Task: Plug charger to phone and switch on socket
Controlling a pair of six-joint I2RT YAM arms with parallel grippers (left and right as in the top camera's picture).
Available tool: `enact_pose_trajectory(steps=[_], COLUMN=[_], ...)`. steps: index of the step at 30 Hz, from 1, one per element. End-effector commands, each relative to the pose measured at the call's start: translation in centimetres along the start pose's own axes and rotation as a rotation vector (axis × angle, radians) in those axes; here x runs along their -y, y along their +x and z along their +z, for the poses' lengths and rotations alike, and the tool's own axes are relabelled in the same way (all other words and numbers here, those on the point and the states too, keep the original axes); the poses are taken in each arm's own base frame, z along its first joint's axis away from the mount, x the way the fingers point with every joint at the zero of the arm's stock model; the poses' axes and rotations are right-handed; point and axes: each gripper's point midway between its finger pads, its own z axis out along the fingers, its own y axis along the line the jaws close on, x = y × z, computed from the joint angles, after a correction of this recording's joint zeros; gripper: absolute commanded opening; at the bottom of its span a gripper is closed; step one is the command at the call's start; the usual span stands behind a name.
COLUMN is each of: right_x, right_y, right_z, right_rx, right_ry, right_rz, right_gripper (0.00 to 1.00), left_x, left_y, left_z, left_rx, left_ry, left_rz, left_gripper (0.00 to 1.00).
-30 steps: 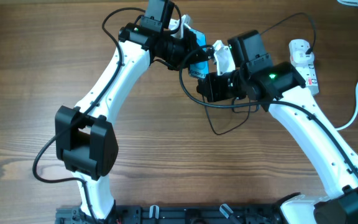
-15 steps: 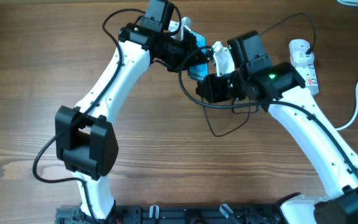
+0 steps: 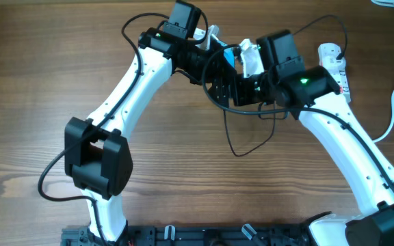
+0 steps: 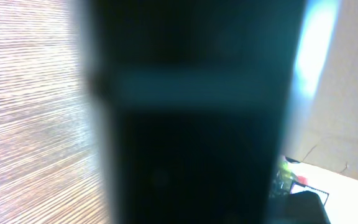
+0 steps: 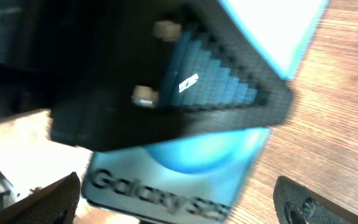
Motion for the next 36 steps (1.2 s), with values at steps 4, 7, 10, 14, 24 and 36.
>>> enact_pose_trajectory(steps=[4, 7, 10, 14, 24, 36], right_x=[0.9, 4.1, 7.9, 13.5, 17.1, 17.1], right_y=[-2.2, -2.6, -1.8, -0.7, 0.7, 0.5], right_z=[-5.0, -7.0, -8.5, -10.8, -12.9, -12.9], right_rx=[0.145, 0.197, 0.188, 0.200, 0.195, 0.200], right_ry=[0.023, 0.127, 0.213, 0.392, 0.534, 0.534], right_rz=[0.016, 0.121, 0.220, 0.335, 0.401, 0.400], right_gripper=[1.00, 1.00, 1.00, 1.00, 1.00, 1.00], left_x=[0.3, 2.3, 4.2, 6.2, 8.9, 2.7], left_y=[-1.2, -0.2, 0.6, 1.8, 6.2, 2.6], left_z=[-3.5, -5.5, -8.4, -10.9, -8.4, -3.5], left_rx=[0.040, -0.039, -0.074, -0.053, 0.001, -0.072], left_ry=[0.055, 0.251, 0.468, 0.676, 0.798, 0.242], left_rz=[0.042, 0.143, 0.280, 0.536, 1.020, 0.616], left_gripper=[0.04, 0.04, 0.04, 0.04, 0.04, 0.04])
